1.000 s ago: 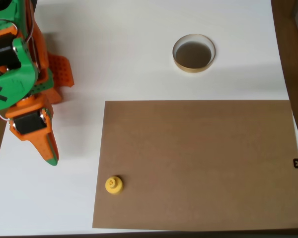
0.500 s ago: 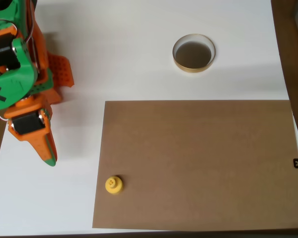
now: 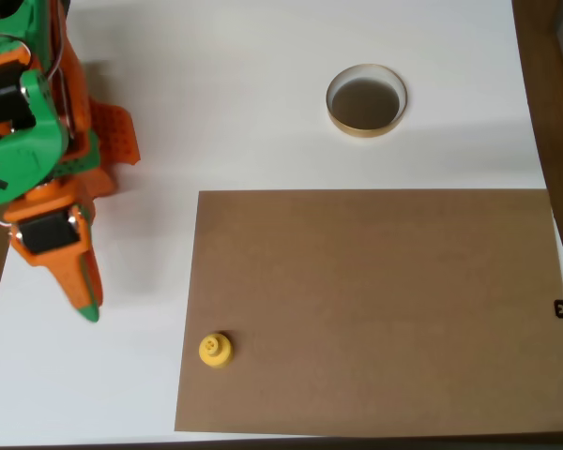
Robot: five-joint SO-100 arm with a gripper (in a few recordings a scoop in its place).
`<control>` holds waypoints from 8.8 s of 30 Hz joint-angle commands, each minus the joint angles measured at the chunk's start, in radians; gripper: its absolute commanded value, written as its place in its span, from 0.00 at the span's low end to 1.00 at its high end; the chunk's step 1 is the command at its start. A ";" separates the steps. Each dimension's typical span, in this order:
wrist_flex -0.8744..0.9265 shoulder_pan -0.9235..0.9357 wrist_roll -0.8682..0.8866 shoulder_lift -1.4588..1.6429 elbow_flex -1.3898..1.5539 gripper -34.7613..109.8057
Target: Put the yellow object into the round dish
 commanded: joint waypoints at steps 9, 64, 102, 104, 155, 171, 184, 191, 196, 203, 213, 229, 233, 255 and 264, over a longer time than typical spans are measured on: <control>-0.037 0.014 -0.098 0.025 -0.147 0.41; 0.213 -0.339 -0.078 -1.470 -1.101 0.45; 0.101 -0.356 -0.074 -1.801 -1.226 0.38; 0.097 -0.353 -0.074 -1.809 -1.226 0.38; 0.304 -0.853 -0.130 -1.394 -1.163 0.24; 0.364 -1.275 -0.098 -1.493 -1.216 0.24; 0.446 -1.465 -0.127 -1.712 -1.408 0.24; 0.480 -1.520 -0.129 -1.855 -1.563 0.24; 0.492 -1.532 -0.137 -1.959 -1.666 0.24; 0.486 -1.528 -0.147 -2.060 -1.787 0.24; 0.535 -1.523 -0.129 -2.212 -2.026 0.24; 0.601 -1.554 -0.097 -2.368 -2.226 0.24; 0.615 -1.559 -0.095 -2.393 -2.253 0.30; 0.649 -1.500 -0.195 -2.166 -2.094 0.39; 0.566 -1.396 -0.302 -1.735 -1.709 0.40</control>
